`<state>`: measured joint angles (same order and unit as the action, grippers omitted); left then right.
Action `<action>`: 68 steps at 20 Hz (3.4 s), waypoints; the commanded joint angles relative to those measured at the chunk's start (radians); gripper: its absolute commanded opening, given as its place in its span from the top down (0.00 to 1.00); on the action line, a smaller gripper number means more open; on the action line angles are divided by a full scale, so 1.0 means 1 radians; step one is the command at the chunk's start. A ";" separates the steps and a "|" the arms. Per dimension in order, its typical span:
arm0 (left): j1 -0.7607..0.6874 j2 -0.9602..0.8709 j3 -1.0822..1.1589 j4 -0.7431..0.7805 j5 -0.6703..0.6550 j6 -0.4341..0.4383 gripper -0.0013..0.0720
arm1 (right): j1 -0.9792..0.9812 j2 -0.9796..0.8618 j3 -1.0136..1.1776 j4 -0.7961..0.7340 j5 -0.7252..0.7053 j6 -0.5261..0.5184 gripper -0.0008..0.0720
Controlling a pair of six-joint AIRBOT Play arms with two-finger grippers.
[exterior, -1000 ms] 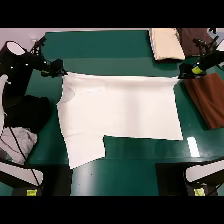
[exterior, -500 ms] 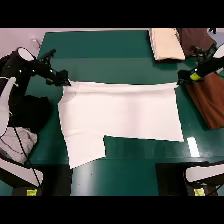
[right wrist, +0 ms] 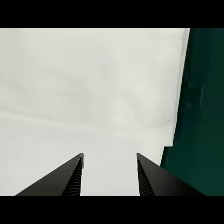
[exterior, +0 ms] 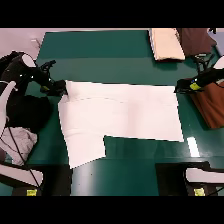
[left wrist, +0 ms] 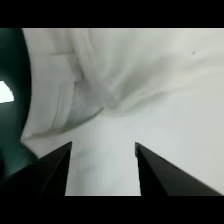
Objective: Fold the shirts.
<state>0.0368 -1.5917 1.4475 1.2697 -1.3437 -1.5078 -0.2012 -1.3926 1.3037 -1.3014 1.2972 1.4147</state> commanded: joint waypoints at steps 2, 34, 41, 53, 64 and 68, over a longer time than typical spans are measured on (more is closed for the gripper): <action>-0.001 0.255 -0.328 0.066 0.027 -0.010 0.33 | -0.002 0.181 -0.152 0.003 -0.008 -0.003 0.46; -0.001 0.694 -0.995 -0.388 0.229 0.155 0.95 | -0.540 0.236 -0.803 0.232 0.043 -0.172 0.40; -0.001 0.807 -0.951 -0.312 0.145 0.105 0.95 | -0.338 0.321 -0.710 0.169 0.069 -0.174 0.97; -0.001 0.952 -0.837 -0.224 0.027 0.012 0.95 | -0.293 0.609 -0.626 0.009 0.157 -0.111 0.97; -0.001 0.288 -0.339 -0.200 0.335 0.095 0.95 | -0.181 0.113 -0.174 0.130 0.081 -0.086 0.97; -0.001 0.195 -0.288 -0.201 0.382 0.094 0.95 | -0.090 -0.055 -0.025 0.132 0.032 -0.034 0.97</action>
<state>0.0357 -1.3186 1.1084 1.0714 -1.0142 -1.4162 -0.3485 -1.3334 1.1755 -1.1774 1.3613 1.3464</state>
